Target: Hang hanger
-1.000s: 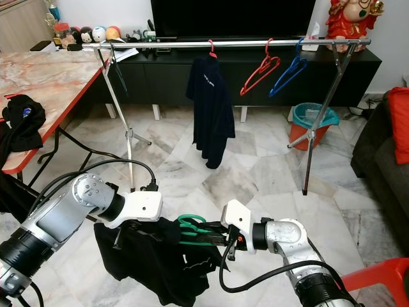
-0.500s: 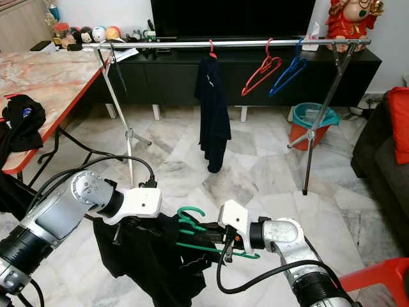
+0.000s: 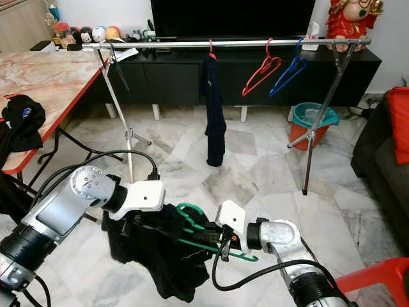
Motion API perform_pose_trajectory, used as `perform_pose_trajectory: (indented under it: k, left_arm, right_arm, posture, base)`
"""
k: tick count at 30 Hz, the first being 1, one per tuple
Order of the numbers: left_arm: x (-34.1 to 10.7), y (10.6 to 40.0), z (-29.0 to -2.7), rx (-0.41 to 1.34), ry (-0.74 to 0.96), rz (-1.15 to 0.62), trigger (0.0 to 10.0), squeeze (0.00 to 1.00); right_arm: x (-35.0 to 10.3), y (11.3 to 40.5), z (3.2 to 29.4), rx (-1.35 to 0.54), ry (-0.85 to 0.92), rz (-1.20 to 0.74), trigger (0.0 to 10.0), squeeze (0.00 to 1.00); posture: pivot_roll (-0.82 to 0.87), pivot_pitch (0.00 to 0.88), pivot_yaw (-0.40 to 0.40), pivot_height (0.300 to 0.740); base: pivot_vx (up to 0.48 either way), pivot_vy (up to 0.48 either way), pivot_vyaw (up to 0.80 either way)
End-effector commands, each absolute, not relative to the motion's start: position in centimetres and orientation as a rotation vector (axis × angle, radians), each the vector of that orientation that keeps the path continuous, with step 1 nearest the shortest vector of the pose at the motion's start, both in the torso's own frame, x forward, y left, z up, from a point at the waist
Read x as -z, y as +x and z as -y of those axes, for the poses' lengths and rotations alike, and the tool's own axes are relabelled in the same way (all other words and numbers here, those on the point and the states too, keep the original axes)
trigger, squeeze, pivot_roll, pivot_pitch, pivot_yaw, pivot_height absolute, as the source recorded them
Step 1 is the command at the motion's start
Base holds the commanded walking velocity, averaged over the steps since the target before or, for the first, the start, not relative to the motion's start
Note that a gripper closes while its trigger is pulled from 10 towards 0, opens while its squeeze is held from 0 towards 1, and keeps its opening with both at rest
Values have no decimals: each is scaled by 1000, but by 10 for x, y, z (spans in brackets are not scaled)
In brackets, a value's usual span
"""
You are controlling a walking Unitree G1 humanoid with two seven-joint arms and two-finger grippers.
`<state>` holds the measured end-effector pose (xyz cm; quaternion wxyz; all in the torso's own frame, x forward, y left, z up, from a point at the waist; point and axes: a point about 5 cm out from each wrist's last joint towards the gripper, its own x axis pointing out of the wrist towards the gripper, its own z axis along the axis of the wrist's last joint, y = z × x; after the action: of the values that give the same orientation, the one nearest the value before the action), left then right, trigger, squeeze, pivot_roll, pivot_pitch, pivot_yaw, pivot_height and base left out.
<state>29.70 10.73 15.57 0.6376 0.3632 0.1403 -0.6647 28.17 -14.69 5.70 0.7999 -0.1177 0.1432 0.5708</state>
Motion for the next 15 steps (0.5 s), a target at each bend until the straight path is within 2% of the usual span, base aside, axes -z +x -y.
perform_pose_trajectory:
  k: [1, 15]
  left_arm:
    - [-167, 299, -106, 1526, 844, -269, 10000, 1000]
    - [-162, 299, -111, 1517, 881, -303, 10000, 1000]
  right_arm:
    - [-63, 287, 145, -1208, -270, -270, 0, 0]
    - [-70, 302, 151, -1041, -296, -205, 0, 0]
  posture:
    - [53, 0, 40, 740]
    - [51, 0, 41, 740]
  base:
    - [0, 0, 0]
    - [0, 0, 0]
